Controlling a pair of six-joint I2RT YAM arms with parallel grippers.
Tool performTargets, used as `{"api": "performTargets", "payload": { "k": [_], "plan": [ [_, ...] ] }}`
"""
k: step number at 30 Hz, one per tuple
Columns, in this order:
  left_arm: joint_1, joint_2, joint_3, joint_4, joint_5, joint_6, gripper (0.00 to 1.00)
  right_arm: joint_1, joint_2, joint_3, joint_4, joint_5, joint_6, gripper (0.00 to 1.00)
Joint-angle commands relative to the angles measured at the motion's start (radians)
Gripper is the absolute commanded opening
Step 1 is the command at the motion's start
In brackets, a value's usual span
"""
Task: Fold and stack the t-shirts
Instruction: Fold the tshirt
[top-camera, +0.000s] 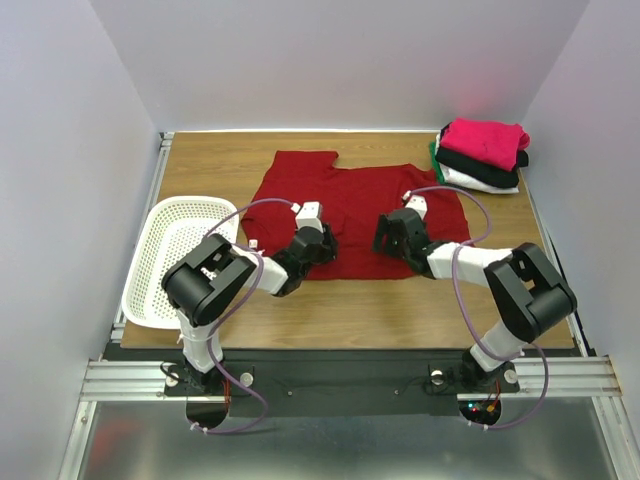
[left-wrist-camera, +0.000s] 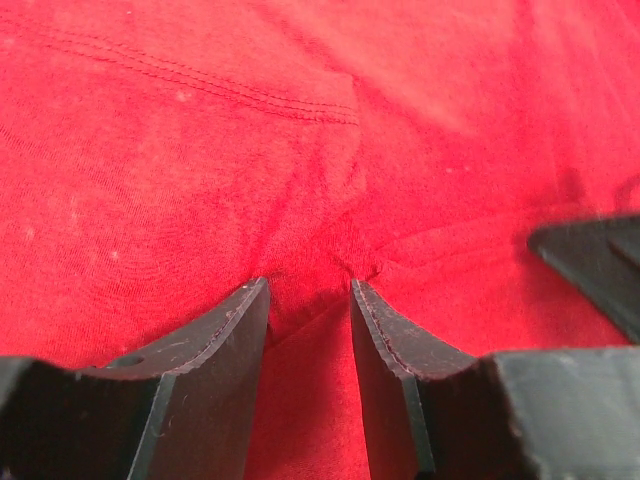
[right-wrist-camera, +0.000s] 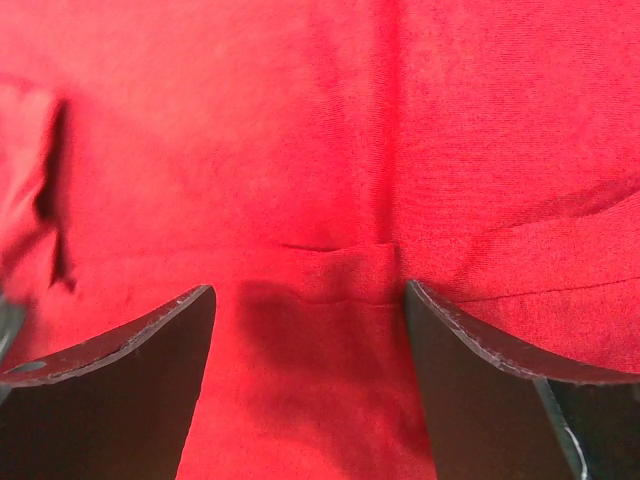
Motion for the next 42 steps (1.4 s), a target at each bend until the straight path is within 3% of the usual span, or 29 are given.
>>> {"api": "performTargets", "payload": {
  "k": [1,10,28,34,37,42],
  "plan": [
    [0.005,-0.021,-0.077,-0.085,-0.016,-0.009,0.5,0.078,-0.017,-0.086,-0.18,-0.045,0.114,0.82],
    [0.005,-0.067,-0.182,-0.081,-0.028,-0.068,0.5,0.163,-0.069,-0.163,-0.216,-0.03,0.192,0.82],
    [-0.036,-0.219,-0.307,-0.154,-0.127,-0.181,0.5,0.212,-0.184,-0.243,-0.271,-0.026,0.246,0.82],
    [-0.047,-0.285,-0.249,-0.177,-0.131,-0.13,0.55,0.212,-0.238,-0.119,-0.32,0.082,0.179,0.85],
    [-0.049,-0.333,-0.196,-0.214,-0.13,-0.093,0.62,0.204,-0.255,-0.018,-0.337,0.173,0.134,0.87],
    [-0.047,-0.447,-0.127,-0.306,-0.18,-0.036,0.73,0.114,-0.217,0.174,-0.332,0.248,0.012,0.91]
  ]
}}
